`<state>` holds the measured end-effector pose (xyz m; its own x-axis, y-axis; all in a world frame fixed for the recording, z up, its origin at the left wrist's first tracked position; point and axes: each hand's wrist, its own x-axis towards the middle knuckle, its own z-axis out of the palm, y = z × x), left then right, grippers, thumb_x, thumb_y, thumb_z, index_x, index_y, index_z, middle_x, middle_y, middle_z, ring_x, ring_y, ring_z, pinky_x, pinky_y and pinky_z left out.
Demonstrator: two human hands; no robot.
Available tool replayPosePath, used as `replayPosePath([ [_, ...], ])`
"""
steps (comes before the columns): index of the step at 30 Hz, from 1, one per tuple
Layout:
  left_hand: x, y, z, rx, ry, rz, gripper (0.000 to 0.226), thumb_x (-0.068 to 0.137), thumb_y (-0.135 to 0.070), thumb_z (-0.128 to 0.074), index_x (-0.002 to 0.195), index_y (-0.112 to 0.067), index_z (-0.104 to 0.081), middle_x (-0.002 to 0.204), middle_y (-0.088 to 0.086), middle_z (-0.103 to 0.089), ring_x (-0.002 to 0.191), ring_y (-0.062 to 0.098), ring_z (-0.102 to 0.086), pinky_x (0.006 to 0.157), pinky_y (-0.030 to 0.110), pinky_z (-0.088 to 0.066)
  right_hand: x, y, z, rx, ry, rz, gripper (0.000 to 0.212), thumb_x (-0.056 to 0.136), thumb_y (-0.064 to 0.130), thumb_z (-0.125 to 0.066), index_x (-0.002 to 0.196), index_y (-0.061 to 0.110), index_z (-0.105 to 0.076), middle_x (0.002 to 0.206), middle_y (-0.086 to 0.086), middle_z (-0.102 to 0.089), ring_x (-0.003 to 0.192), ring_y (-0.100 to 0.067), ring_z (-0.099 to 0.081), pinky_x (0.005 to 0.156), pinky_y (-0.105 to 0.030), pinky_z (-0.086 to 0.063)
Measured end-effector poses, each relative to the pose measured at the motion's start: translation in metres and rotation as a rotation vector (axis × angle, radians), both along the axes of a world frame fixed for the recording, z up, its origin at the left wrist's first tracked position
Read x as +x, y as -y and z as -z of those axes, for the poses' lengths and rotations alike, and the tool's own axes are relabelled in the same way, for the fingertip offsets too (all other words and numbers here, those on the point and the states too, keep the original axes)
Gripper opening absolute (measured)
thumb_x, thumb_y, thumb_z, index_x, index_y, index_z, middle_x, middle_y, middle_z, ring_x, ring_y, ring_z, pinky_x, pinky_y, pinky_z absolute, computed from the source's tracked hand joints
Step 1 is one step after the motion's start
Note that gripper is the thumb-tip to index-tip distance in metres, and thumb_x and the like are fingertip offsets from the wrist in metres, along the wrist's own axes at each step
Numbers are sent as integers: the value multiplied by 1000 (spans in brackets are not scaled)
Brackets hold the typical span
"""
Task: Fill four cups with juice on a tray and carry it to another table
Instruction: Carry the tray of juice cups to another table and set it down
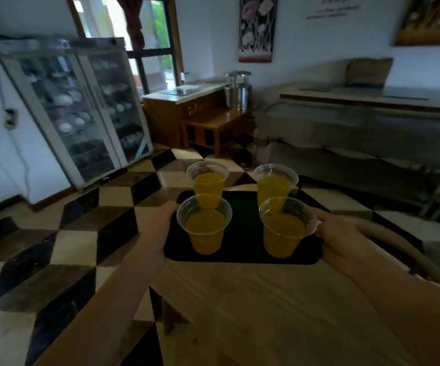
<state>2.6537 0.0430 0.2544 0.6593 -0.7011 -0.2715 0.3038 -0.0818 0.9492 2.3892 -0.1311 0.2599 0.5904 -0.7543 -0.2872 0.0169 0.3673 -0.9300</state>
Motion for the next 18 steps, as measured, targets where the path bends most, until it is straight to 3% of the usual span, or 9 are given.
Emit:
replayPosePath([
  [3, 37, 37, 14, 52, 3, 101, 26, 99, -24, -56, 76, -16, -65, 68, 2, -68, 63, 20, -68, 66, 36, -51, 24, -1, 21, 1, -11, 135, 32, 101, 5, -46, 129, 8, -60, 83, -6, -77, 72, -15, -75, 55, -25, -56],
  [5, 57, 57, 17, 86, 21, 186, 25, 98, -21, -56, 73, -18, -61, 70, 3, -65, 63, 20, -66, 64, 35, -50, 37, -2, 34, -1, -44, 200, 33, 101, 12, -49, 133, 8, -58, 95, -10, -78, 85, -20, -76, 66, -30, -58],
  [8, 83, 81, 23, 103, 75, 279, 14, 95, -24, -60, 85, -19, -68, 80, 7, -72, 72, 23, -72, 62, 35, -55, 47, -3, 50, -3, -84, 286, 39, 102, 17, -48, 141, 14, -52, 113, -15, -74, 100, -29, -73, 78, -39, -56],
  [12, 102, 113, 35, 123, 124, 383, 12, 93, -19, -59, 85, -14, -67, 85, 14, -67, 76, 27, -68, 70, 41, -52, 51, -4, 63, -37, -87, 397, 34, 102, 14, -48, 133, 13, -59, 119, -12, -72, 107, -28, -70, 75, -34, -57],
  [15, 102, 125, 45, 140, 127, 477, 24, 101, -19, -55, 82, -15, -68, 82, 9, -69, 85, 30, -68, 73, 41, -53, 45, -4, 69, -19, -102, 476, 35, 101, 8, -48, 135, 11, -58, 115, -11, -73, 102, -26, -72, 70, -31, -59],
  [18, 92, 140, 52, 100, 152, 542, 27, 102, -20, -54, 80, -17, -68, 80, 4, -66, 87, 30, -64, 77, 43, -50, 35, -4, 70, -2, -115, 521, 42, 100, 5, -48, 139, 17, -55, 121, -9, -72, 104, -26, -72, 76, -37, -59],
])
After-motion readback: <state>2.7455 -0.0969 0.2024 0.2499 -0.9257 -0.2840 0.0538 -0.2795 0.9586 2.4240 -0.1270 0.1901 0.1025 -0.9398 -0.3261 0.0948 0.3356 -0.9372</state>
